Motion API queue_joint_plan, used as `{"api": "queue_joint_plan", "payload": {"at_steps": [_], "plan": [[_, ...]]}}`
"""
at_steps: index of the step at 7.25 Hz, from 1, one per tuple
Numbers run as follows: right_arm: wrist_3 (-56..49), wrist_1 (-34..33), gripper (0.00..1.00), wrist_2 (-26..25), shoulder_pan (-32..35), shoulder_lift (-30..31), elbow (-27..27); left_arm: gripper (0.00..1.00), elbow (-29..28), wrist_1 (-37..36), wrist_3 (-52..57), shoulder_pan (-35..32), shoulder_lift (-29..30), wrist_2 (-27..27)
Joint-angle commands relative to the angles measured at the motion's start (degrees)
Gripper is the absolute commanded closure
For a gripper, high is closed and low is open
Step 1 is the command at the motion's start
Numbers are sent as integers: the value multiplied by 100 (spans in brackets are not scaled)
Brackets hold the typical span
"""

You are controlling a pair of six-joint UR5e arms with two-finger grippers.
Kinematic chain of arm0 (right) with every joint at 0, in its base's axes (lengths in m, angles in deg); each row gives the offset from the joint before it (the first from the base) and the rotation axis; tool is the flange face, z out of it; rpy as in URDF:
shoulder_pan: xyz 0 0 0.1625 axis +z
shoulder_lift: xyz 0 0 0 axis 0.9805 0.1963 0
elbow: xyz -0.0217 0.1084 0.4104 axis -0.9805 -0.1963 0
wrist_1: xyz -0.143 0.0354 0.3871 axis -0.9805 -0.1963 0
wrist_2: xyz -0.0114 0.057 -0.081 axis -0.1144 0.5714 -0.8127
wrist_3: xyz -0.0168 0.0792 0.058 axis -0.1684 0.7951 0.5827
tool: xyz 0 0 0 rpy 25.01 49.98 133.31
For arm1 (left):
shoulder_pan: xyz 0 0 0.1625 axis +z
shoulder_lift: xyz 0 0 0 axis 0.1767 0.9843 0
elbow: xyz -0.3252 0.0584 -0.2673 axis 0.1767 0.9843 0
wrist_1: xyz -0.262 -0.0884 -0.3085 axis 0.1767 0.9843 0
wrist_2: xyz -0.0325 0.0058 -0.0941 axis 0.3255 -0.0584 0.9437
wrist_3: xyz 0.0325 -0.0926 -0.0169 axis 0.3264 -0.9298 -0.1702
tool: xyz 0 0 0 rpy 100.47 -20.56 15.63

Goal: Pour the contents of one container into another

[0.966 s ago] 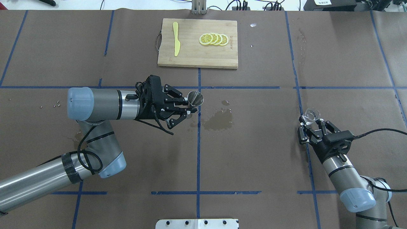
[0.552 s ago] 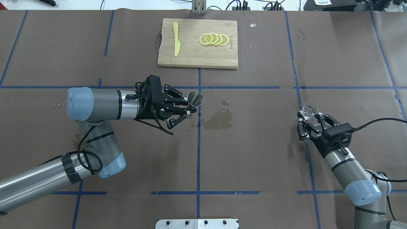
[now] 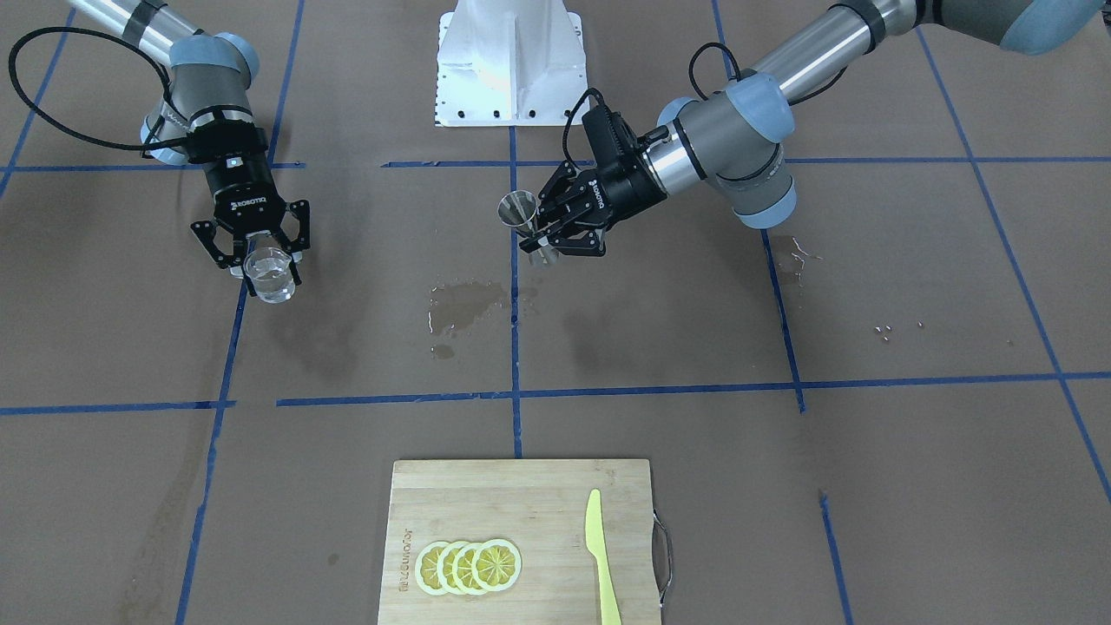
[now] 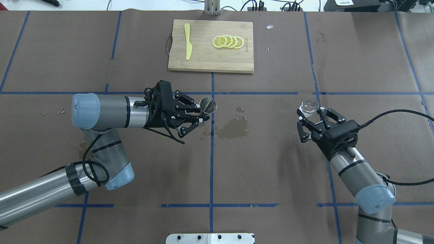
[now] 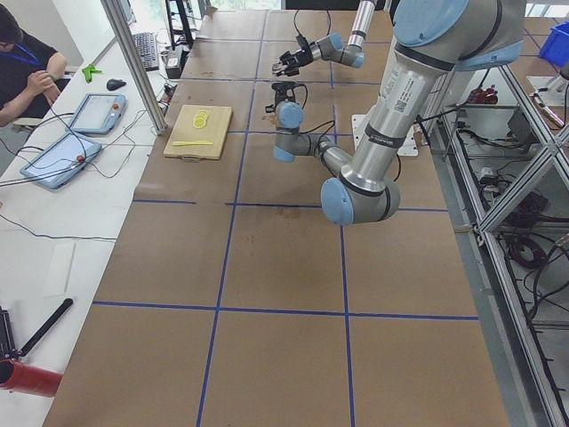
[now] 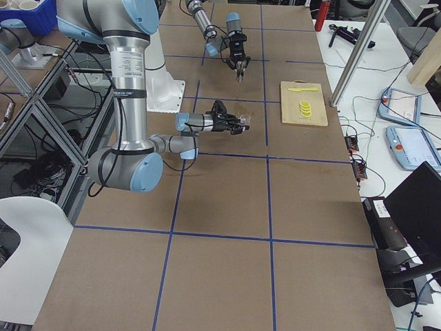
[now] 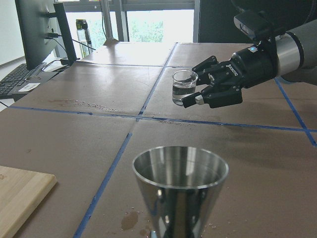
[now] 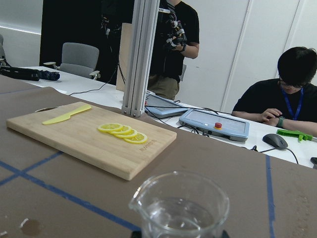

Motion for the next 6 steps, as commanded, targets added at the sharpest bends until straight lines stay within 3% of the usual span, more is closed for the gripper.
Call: {"api": "queue_joint_plan", "payload": {"at_steps": [1,3,5,6], "plan": [[-23,-859,100,3,10,-406,458,100,-19,-12,9,10,-6,-3],[99,-1923,100,-58,1,-469,1057,100,-28,-29,0,106,-6,-283],[259,-2408,100,-173,-16,-696,1155,100,-28,-47,0,142,3,-311],[259,-3012,100,-173,-34,-854,1400,100,-28,-47,0,168,3,-380]]}}
